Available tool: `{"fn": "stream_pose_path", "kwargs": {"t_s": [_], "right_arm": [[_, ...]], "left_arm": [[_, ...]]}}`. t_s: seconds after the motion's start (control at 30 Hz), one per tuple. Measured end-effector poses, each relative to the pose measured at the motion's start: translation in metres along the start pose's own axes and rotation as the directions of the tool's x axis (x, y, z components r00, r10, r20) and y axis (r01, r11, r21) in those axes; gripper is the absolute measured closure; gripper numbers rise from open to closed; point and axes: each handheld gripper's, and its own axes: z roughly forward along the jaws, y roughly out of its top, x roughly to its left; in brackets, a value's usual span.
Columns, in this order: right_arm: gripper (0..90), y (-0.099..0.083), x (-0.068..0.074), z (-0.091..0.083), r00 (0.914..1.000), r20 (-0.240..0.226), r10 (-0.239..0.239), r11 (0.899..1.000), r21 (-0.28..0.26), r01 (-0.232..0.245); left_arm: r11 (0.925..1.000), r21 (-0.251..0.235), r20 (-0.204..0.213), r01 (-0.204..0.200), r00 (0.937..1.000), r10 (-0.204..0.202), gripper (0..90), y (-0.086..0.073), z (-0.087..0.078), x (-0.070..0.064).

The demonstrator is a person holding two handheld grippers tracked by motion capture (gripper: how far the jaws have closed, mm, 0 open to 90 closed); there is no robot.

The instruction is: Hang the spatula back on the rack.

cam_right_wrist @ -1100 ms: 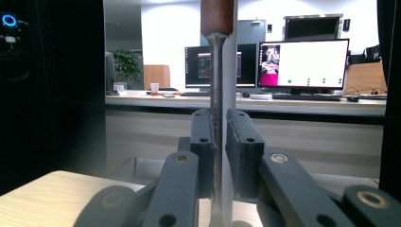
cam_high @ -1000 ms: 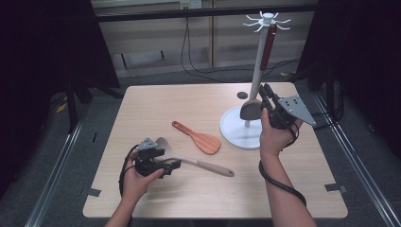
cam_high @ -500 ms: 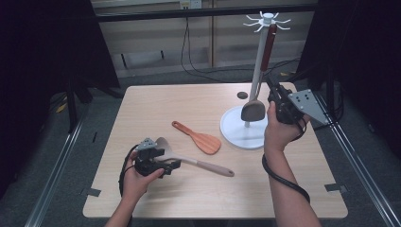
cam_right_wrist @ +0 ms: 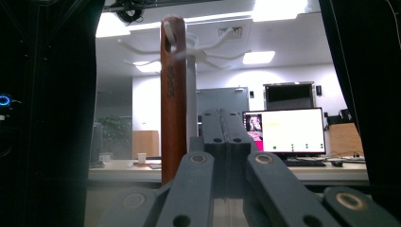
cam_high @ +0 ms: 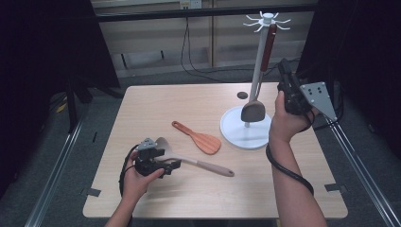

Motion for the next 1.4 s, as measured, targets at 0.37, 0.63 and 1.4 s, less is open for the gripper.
{"fn": "stream_pose_path", "kwargs": {"t_s": [0.37, 0.63, 1.4], "right_arm": [[90.0, 0.021, 0.005, 0.017, 0.9995, 0.002, -0.031, 0.999, -0.034, 0.032], [90.0, 0.033, 0.008, 0.029, 0.9983, -0.003, -0.059, 0.998, -0.035, 0.059], [90.0, 0.042, 0.019, 0.043, 0.9972, -0.037, -0.066, 0.998, -0.011, 0.065]], "left_arm": [[1.0000, -0.002, -0.005, 0.000, 1.0000, 0.000, 8.0, 0.000, -0.001, 0.001], [1.0000, -0.005, -0.002, 0.002, 1.0000, -0.002, 7.9, 0.000, -0.001, 0.001], [0.9999, -0.015, -0.007, 0.005, 1.0000, -0.005, 7.8, 0.001, -0.003, 0.002]]}}
